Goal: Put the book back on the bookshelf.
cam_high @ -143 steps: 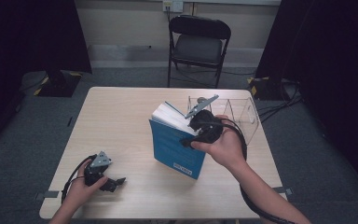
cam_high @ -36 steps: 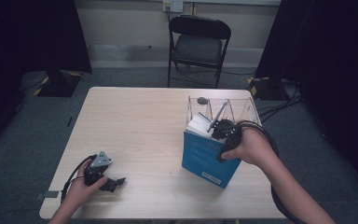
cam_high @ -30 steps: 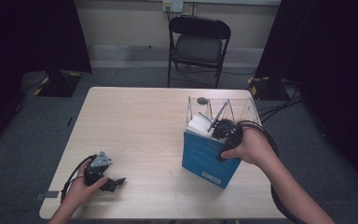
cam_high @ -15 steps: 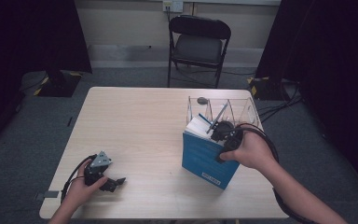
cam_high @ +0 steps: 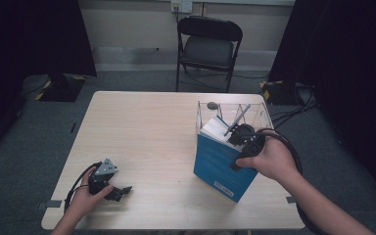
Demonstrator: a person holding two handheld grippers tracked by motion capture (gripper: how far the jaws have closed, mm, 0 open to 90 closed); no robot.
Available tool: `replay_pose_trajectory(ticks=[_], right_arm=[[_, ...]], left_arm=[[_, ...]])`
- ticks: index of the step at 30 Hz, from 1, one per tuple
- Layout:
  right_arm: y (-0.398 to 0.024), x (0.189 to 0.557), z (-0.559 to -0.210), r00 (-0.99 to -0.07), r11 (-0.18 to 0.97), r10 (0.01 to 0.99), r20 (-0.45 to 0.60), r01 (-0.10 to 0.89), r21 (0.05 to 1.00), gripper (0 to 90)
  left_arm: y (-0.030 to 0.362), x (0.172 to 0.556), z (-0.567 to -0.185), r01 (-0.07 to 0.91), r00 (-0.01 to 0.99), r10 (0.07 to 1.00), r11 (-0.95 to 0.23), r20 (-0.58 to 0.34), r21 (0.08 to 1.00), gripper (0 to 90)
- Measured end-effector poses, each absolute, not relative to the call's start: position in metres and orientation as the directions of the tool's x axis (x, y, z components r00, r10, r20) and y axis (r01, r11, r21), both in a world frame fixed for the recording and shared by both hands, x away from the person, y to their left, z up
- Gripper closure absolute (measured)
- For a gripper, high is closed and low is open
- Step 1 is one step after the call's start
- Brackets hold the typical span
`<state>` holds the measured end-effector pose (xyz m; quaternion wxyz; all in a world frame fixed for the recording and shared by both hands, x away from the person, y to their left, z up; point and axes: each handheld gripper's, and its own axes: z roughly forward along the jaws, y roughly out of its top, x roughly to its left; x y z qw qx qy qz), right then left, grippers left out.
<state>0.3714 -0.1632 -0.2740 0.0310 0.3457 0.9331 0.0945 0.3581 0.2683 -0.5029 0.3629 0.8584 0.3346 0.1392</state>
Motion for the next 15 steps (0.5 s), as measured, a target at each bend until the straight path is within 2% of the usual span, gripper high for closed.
replay_pose_trajectory(ticks=[15], right_arm=[[-0.204, 0.370, -0.267, -0.696, 0.686, 0.718, -0.024, 0.701, 0.197, 61.8]], left_arm=[[0.268, 0.358, -0.503, 0.472, 0.737, 0.675, -0.515, 0.000, 0.716, 0.0]])
